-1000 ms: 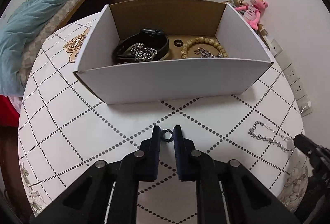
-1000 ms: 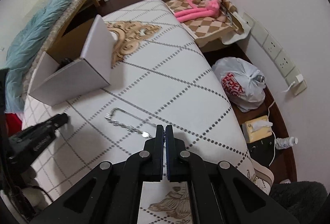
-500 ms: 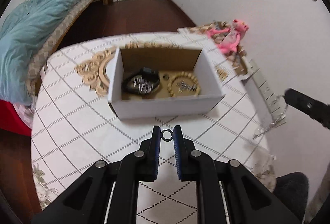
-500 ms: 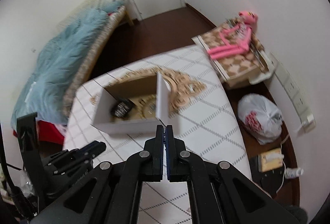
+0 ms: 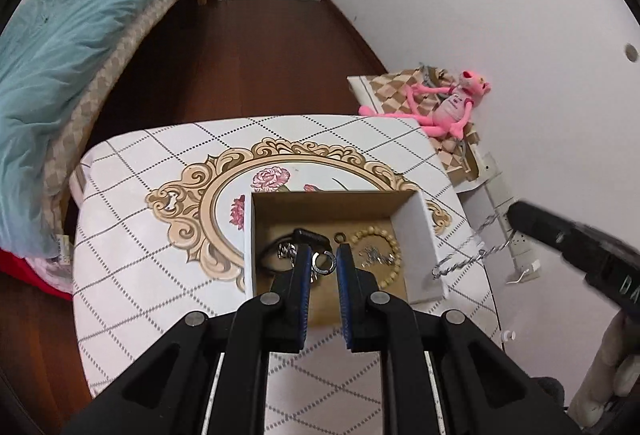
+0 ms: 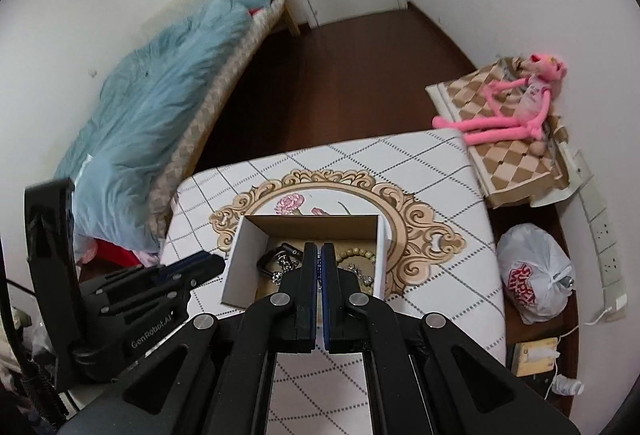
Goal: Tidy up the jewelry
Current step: 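Carry the ring and bracelet over the box and lower them inside, then open both grippers to release the ring and bracelet into the box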
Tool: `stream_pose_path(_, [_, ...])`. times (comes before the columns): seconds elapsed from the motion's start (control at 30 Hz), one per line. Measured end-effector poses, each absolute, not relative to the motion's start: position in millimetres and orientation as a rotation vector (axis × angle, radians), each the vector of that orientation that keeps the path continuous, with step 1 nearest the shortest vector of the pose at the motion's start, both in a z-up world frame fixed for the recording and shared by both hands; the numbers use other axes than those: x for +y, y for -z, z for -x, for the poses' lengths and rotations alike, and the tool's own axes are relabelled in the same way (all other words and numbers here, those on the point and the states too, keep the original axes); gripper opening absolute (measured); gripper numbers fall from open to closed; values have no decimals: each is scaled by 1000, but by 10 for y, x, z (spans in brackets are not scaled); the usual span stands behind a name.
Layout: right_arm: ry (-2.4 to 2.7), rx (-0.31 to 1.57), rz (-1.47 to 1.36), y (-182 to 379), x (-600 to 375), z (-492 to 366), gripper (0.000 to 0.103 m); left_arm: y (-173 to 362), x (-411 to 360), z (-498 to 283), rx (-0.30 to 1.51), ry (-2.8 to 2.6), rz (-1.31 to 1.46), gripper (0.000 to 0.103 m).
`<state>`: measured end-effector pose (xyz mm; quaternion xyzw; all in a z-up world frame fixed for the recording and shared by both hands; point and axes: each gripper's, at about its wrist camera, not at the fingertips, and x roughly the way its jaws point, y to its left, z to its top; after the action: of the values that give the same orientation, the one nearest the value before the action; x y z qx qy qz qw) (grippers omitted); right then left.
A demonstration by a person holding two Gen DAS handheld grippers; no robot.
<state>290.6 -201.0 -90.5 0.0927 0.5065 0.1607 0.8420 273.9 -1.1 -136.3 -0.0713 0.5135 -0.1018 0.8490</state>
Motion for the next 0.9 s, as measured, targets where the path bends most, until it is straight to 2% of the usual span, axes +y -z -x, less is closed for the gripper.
stream_pose_path(0.33, [-312,1205,-148,1424,-1784,-3393,2,1687,82,-3225,1193,203,195,11])
stream_pose_path(0.47, [-320,1279,-151,1606,-1775,-3498,2,1736,152,-3335,1229,155,203,14])
stream_pose_path(0.53, [-312,1299,-157,1663,-1790,-3514,3,1733,202,-3349,1227,135,207,28])
stream_pose_path(0.6, [-300,1311,-154,1687,-1797,-3511,7,1710,248,-3333,1209,102,198,80])
stream_pose_path(0.67, [-284,1315,-146,1678,-1808,-3500,17,1680,292,-3308,1193,79,200,83])
stream_pose_path(0.7, [-274,1309,-138,1658,-1811,-3488,31,1671,311,-3297,1191,77,206,83])
stream_pose_path(0.73, [-275,1309,-142,1636,-1814,-3484,39,1664,324,-3294,1193,72,203,83])
stream_pose_path(0.77, [-271,1306,-139,1618,-1810,-3474,54,1652,332,-3279,1194,60,193,83])
stream_pose_path(0.8, [-265,1299,-131,1589,-1804,-3456,63,1637,335,-3260,1190,42,174,84])
stream_pose_path(0.83, [-257,1295,-120,1567,-1802,-3444,63,1621,331,-3243,1187,28,153,85])
stream_pose_path(0.87, [-233,1289,-91,1542,-1790,-3418,64,1602,330,-3218,1184,8,129,90])
stream_pose_path(0.9, [-211,1285,-71,1525,-1785,-3388,69,1576,333,-3188,1174,-14,104,98])
